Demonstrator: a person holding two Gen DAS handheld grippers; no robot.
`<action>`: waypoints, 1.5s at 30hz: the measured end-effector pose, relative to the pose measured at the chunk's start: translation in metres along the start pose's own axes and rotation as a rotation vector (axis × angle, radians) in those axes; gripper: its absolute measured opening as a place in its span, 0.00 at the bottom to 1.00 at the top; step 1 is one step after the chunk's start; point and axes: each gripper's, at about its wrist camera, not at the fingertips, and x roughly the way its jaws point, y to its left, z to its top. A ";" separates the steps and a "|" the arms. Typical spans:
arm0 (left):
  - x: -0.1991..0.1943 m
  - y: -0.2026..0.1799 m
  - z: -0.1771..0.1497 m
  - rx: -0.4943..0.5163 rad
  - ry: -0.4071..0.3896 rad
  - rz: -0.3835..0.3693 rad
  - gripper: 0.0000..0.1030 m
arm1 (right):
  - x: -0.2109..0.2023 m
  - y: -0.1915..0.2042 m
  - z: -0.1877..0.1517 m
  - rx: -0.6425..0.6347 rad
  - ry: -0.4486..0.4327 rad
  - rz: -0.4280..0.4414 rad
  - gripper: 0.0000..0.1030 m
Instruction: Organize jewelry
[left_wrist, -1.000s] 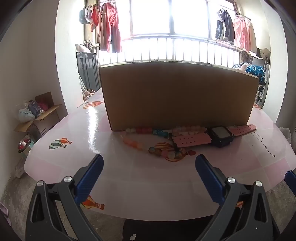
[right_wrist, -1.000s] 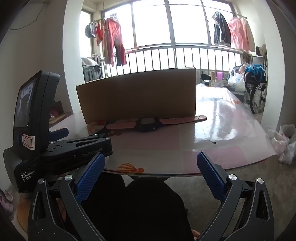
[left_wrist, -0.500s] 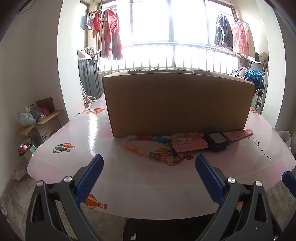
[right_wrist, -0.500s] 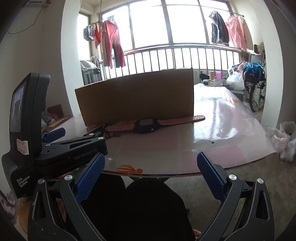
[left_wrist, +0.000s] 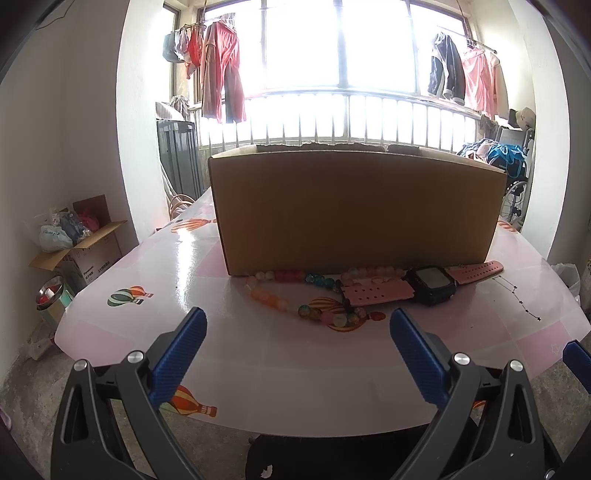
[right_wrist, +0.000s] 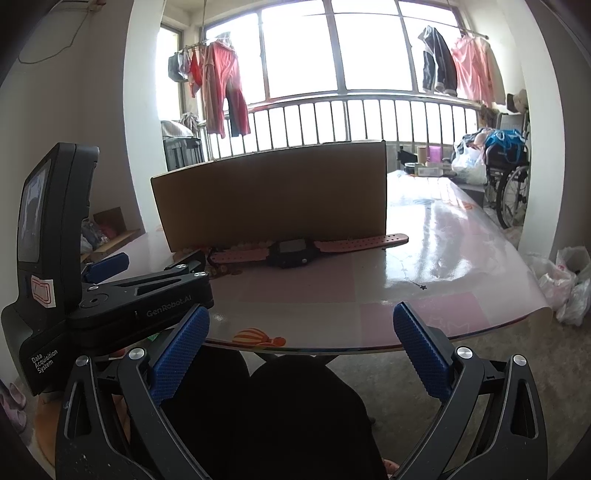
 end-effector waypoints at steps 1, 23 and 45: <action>0.000 0.000 0.000 -0.001 0.001 -0.001 0.94 | 0.000 0.000 0.000 0.001 0.001 0.002 0.94; 0.001 -0.001 0.002 -0.004 0.008 -0.003 0.94 | 0.000 0.000 -0.001 0.000 0.003 -0.001 0.94; 0.004 -0.001 0.003 -0.004 0.019 -0.005 0.94 | -0.001 0.000 -0.001 0.000 0.012 0.000 0.94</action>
